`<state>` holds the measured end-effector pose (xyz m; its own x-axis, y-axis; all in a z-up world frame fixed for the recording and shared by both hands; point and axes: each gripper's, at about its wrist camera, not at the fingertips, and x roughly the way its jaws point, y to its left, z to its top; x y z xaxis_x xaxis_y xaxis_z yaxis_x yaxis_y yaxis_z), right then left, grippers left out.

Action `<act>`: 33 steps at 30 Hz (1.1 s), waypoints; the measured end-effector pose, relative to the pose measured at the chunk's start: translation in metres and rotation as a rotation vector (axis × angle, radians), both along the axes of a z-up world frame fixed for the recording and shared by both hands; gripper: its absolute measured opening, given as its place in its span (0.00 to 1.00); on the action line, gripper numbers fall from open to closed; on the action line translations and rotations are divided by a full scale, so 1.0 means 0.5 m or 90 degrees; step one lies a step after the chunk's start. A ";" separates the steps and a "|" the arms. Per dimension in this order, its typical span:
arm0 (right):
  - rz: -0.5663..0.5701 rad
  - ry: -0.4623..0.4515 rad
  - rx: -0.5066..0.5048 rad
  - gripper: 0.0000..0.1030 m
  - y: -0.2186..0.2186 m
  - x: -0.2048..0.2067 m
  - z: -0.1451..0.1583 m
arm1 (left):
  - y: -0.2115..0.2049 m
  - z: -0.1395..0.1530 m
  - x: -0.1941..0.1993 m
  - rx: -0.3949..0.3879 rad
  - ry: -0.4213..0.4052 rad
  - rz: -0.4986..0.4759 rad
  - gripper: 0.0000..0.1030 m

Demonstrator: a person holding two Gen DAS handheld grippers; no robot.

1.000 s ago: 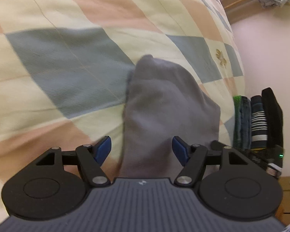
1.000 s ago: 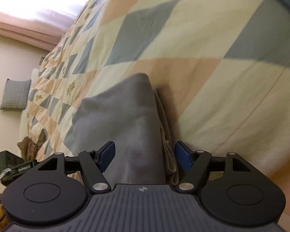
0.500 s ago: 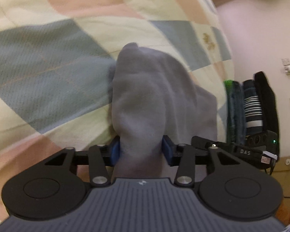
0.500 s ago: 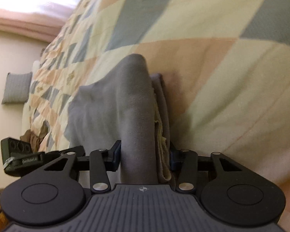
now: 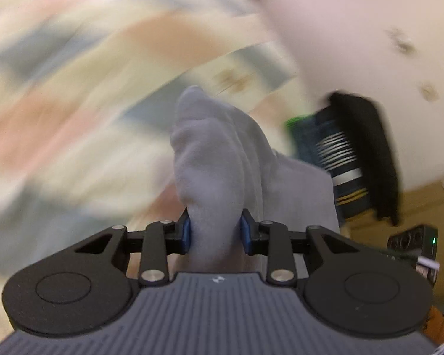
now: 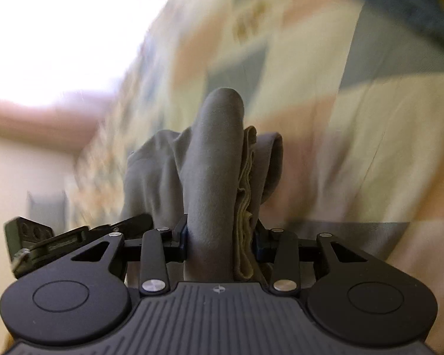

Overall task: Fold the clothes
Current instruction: 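Lift the grey bundle with both tools and carry it onto the clothes stack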

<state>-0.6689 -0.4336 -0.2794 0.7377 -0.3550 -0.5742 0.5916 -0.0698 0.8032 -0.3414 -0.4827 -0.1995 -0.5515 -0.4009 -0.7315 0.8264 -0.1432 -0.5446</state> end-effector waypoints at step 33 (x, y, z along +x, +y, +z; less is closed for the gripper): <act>-0.568 0.229 -0.156 0.55 0.026 -0.408 0.190 | -0.434 0.106 -0.717 -0.203 -0.032 -0.505 0.33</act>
<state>-0.8730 -0.4208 -0.1842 -0.0613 -0.8341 -0.5482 0.6137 -0.4646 0.6384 -0.6998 -0.6999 -0.1465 -0.7261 -0.1008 -0.6802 0.4390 -0.8293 -0.3458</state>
